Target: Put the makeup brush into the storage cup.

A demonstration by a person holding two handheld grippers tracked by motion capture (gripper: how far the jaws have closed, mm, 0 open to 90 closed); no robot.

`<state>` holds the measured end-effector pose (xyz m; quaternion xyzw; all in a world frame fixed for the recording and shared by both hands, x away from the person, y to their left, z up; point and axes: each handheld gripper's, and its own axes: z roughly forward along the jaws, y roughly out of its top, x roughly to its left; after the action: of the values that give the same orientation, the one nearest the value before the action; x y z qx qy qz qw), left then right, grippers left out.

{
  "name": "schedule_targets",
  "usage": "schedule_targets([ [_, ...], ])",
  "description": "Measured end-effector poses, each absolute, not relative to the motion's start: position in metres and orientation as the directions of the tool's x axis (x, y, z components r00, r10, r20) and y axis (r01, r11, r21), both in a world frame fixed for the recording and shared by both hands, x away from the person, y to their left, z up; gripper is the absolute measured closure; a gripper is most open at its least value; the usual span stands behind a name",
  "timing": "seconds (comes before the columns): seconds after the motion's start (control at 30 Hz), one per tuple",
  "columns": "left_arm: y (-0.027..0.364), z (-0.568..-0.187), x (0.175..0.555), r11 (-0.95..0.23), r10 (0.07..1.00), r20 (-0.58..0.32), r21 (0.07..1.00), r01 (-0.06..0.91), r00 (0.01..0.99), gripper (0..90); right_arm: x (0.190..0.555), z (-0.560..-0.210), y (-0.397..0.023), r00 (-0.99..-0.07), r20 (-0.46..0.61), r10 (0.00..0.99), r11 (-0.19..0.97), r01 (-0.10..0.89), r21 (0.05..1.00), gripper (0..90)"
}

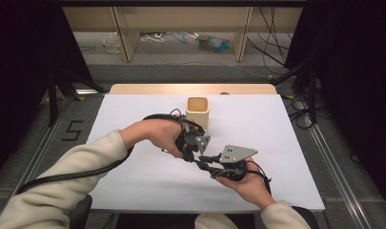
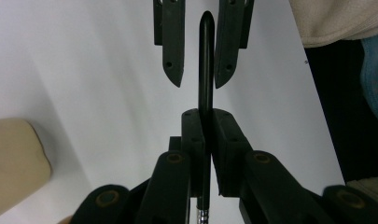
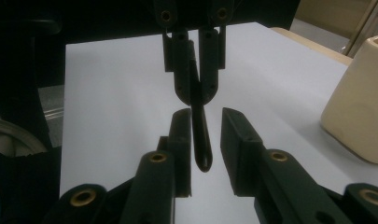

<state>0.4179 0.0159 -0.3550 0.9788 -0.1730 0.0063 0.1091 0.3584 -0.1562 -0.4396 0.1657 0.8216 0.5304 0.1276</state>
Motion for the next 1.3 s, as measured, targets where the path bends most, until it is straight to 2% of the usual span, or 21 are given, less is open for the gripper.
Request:
schedule_targets([
  [0.2,0.017,-0.356,0.419,-0.916,-0.337,0.051,0.212,-0.34,0.94,83.9,0.358,-0.441,-0.154,-0.913,-0.041,0.406,0.38,0.128,0.916,82.5],
  [0.5,0.017,-0.356,0.418,-0.913,-0.349,0.054,0.206,-0.352,0.936,83.8,0.357,-0.44,-0.152,-0.916,-0.063,0.396,0.397,0.109,0.911,84.1],
  [0.63,0.019,-0.356,0.419,-0.913,-0.329,0.067,0.231,-0.335,0.942,82.4,0.357,-0.439,-0.154,-0.914,-0.074,0.398,0.406,0.103,0.908,84.3],
  [0.73,0.021,-0.356,0.42,-0.913,-0.31,0.091,0.251,-0.323,0.946,75.4,0.356,-0.437,-0.155,-0.913,-0.079,0.4,0.411,0.102,0.906,84.4],
  [0.93,0.036,-0.354,0.42,-0.885,-0.25,0.164,0.361,-0.294,0.954,54.4,0.357,-0.439,-0.156,-0.904,-0.079,0.421,0.399,0.106,0.911,84.4],
  [1.2,0.068,-0.353,0.42,-0.839,-0.155,0.224,0.484,-0.248,0.962,36.6,0.358,-0.437,-0.16,-0.894,-0.074,0.442,0.385,0.115,0.916,84.4],
  [1.3,0.081,-0.353,0.421,-0.815,-0.108,0.232,0.537,-0.219,0.967,34.4,0.358,-0.436,-0.163,-0.894,-0.07,0.442,0.389,0.121,0.913,84.4],
])
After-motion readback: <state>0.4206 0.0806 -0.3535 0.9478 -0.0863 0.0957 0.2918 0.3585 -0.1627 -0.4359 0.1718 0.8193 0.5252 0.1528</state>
